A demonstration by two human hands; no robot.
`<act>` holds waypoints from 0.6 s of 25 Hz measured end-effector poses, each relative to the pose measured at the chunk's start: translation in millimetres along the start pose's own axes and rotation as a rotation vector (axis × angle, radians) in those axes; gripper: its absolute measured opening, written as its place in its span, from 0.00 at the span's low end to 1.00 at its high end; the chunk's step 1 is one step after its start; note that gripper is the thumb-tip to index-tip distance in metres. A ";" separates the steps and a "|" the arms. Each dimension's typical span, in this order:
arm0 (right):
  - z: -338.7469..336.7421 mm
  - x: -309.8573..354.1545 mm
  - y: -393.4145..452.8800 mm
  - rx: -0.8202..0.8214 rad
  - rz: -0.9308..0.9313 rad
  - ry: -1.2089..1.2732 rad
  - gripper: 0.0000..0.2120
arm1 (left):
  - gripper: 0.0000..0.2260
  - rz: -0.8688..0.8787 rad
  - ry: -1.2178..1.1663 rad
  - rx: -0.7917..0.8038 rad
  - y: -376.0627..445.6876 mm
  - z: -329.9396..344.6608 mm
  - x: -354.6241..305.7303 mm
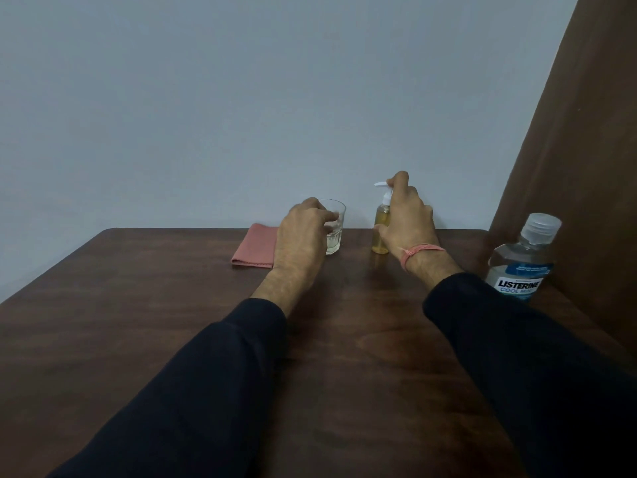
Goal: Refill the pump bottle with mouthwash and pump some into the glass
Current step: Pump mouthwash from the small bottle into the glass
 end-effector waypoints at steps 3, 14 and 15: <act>9.8 -2.0 16.0 -0.012 0.000 0.008 0.30 | 0.19 -0.017 0.008 -0.003 9.7 10.2 9.4; 27.6 -2.2 41.0 -0.033 -0.001 0.053 0.27 | 0.17 -0.003 0.057 -0.008 30.2 26.0 21.1; 28.0 -2.9 41.3 -0.037 0.001 0.053 0.27 | 0.17 -0.001 0.063 -0.003 30.0 26.4 21.1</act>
Point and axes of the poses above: each hand's wrist, its own y-axis towards the middle knuckle, its own z-axis out of the palm, x = y × z, the point moved 10 cm from there along y, towards the middle knuckle, and after that the axes turned 15 degrees about z, right-handed, at the moved point
